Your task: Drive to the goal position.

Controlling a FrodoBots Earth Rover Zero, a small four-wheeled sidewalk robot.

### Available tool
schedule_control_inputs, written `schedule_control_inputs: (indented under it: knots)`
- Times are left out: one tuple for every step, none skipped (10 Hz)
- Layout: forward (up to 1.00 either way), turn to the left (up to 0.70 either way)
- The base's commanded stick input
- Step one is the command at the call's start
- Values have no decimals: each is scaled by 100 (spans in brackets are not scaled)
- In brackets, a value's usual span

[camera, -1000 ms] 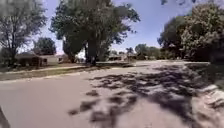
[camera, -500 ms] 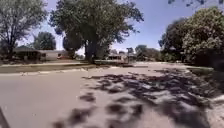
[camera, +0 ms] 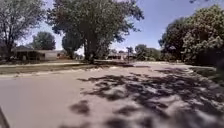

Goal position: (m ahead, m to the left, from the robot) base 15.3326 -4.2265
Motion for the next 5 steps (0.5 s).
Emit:
schedule_control_inputs:
  knots:
    - [70, -35]
    - [70, -35]
    - [70, -35]
    - [70, -35]
    - [70, -35]
